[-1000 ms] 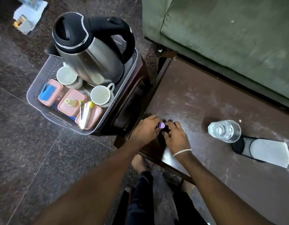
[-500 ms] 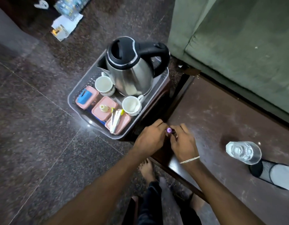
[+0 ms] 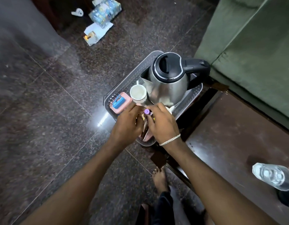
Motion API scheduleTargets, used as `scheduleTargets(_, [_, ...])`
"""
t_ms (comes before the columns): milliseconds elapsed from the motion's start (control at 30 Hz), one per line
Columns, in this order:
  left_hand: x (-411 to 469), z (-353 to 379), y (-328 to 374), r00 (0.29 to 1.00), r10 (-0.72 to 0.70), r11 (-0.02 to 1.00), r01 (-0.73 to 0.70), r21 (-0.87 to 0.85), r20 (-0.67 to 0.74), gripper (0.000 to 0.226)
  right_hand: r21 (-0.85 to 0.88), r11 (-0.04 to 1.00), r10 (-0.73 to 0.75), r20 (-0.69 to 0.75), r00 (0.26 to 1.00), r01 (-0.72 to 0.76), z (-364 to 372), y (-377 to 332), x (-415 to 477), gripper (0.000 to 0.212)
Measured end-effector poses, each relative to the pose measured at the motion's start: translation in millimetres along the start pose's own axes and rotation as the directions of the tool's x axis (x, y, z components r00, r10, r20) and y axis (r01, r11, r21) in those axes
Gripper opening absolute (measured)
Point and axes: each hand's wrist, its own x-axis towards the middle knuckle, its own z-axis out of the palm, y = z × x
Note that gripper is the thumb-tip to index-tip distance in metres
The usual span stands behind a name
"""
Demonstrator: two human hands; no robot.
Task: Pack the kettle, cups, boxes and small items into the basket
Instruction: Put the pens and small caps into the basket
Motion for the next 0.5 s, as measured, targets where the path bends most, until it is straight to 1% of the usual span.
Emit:
scheduleTargets(133, [5.2, 1.0, -24.7, 0.978, -0.209, 0.972, 0.209, 0.104, -0.007, 0.039, -0.157, 0.986, 0.066, 0.119, 0.991, -0.047, 17.8, -4.9, 27.2, 0.025])
scheduleTargets(200, [9.6, 3.0, -32.6, 0.962, -0.274, 0.953, 0.271, 0.133, 0.004, 0.040, -0.206, 0.976, 0.103, 0.170, 0.980, -0.067, 22.8, -5.4, 37.3, 0.028])
scheduleTargets(300, [14.2, 5.9, -36.6, 0.960, -0.279, 0.951, 0.270, 0.152, 0.039, 0.041, -0.256, 0.965, 0.118, 0.221, 0.968, -0.059, 28.9, -9.6, 45.4, 0.031])
scheduleTargets(400, [14.3, 10.4, -39.2, 0.966, -0.255, 0.952, 0.243, 0.184, 0.047, 0.031, -0.278, 0.959, 0.119, 0.244, 0.963, -0.048, 31.8, -11.6, 50.6, 0.025])
scheduleTargets(500, [13.2, 10.0, -42.1, 0.967, -0.252, 0.948, 0.241, 0.209, 0.030, 0.027, -0.261, 0.965, 0.111, 0.278, 0.954, -0.037, 31.7, -10.2, 53.0, 0.027])
